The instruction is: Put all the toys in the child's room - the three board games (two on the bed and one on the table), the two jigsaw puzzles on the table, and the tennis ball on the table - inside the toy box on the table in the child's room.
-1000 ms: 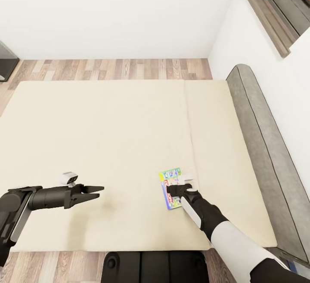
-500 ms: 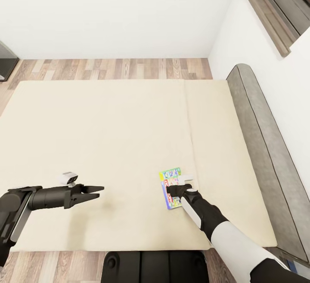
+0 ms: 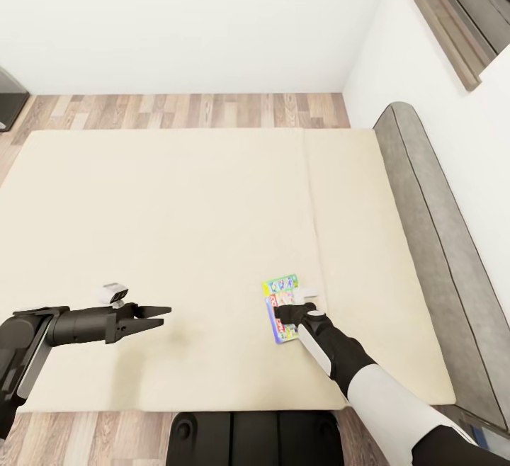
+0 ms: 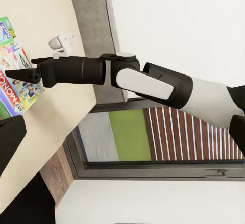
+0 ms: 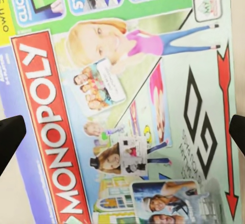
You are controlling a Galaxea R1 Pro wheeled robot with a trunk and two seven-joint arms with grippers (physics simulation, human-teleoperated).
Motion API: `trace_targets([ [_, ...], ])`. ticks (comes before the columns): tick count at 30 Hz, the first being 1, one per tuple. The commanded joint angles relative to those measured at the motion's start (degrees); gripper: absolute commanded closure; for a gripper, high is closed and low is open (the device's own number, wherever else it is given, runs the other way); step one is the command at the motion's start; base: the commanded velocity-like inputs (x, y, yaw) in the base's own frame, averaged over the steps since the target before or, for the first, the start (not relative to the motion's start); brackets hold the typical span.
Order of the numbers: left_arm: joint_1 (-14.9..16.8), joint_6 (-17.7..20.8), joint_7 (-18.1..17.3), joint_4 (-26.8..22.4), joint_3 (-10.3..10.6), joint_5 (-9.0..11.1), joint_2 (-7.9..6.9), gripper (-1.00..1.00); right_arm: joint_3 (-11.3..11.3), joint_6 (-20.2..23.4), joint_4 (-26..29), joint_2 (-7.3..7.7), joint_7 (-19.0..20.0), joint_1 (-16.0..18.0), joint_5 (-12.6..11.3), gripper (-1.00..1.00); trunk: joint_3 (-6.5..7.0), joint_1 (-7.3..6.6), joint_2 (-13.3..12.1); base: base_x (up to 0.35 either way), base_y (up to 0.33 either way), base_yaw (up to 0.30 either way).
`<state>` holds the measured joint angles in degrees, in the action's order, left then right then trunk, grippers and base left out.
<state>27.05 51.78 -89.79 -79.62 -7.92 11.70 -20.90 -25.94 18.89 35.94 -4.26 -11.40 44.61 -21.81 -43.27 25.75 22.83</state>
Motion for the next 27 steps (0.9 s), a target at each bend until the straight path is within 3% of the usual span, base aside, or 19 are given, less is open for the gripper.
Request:
trace_targets([
  [1,0.02,0.61,-0.21,-0.01,0.01,-0.01,-0.02,-1.0,-0.33,0.19,0.1,0.12,-0.55,0.04,-0.6,-1.0,-0.13,0.03,0.09,0.0,0.0,0.0],
  [27,0.02,0.68,-0.2,0.08,0.1,0.06,0.06,-1.0,-0.32,0.09,0.27,0.94,-0.64,0.04,-0.51,-1.0,-0.72,0.03,0.09,0.0,0.0,0.0],
])
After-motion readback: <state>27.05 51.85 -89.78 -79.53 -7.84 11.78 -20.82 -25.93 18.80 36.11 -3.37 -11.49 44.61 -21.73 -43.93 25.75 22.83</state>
